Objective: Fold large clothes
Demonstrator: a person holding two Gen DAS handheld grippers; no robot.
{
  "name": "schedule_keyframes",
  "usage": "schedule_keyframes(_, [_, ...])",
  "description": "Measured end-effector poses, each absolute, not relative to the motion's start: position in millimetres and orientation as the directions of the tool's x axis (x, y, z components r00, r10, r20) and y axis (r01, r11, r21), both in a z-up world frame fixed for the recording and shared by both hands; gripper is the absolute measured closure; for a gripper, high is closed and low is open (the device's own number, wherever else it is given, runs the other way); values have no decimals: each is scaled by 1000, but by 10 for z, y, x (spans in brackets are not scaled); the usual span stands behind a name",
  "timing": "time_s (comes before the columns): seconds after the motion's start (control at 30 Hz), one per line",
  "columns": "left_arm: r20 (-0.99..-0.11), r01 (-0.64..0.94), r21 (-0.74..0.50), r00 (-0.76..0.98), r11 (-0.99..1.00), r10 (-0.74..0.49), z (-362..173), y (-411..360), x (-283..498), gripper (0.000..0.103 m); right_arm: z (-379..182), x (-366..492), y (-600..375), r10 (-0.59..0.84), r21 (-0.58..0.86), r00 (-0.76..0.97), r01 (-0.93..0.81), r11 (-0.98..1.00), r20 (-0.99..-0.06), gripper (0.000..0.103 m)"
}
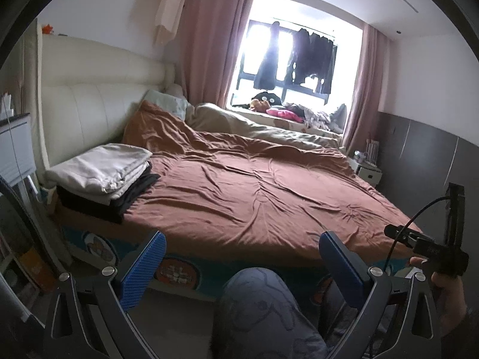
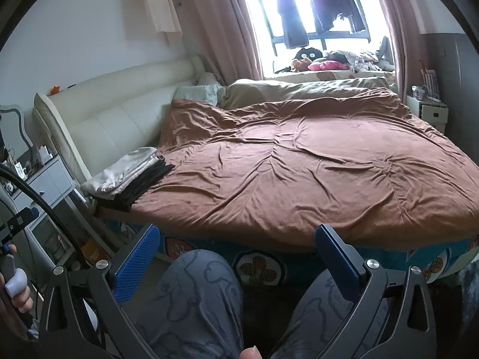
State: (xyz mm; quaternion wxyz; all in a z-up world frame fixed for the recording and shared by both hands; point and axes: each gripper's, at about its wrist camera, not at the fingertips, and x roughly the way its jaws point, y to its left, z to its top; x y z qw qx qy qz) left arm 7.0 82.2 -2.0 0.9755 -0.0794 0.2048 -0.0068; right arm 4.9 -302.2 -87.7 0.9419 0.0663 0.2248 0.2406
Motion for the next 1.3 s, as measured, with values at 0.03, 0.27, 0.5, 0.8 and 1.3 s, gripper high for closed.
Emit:
schedule_keyframes(0.03, [-398,-15,-154,916,988,-48,-19,803,74,0,-881,41,-3021,483,231,784,-424,876,-391,0])
schedule_keyframes(0.27, [-398,-18,-139,917,990,-40,-20,753,68,0,-890,37,-3088,480,233,791,-421,877,-378,0])
schedule_keyframes(0.5, [-394,-21,-142,918,990,-37,-14,781,53,0,-900,43,-3082,483,233,790,-424,875,-377,0])
schedule_keyframes(0.8, [-369,-31,-112,929,993,-13,41,734,-39,0,-851,7,-3072,491,228,790,-435,871,-367,0])
schedule_keyframes(1.3, [-363,-40,-102,932,994,0,43,726,-67,0,-879,-29,-3058,490,224,793,-436,871,-363,0])
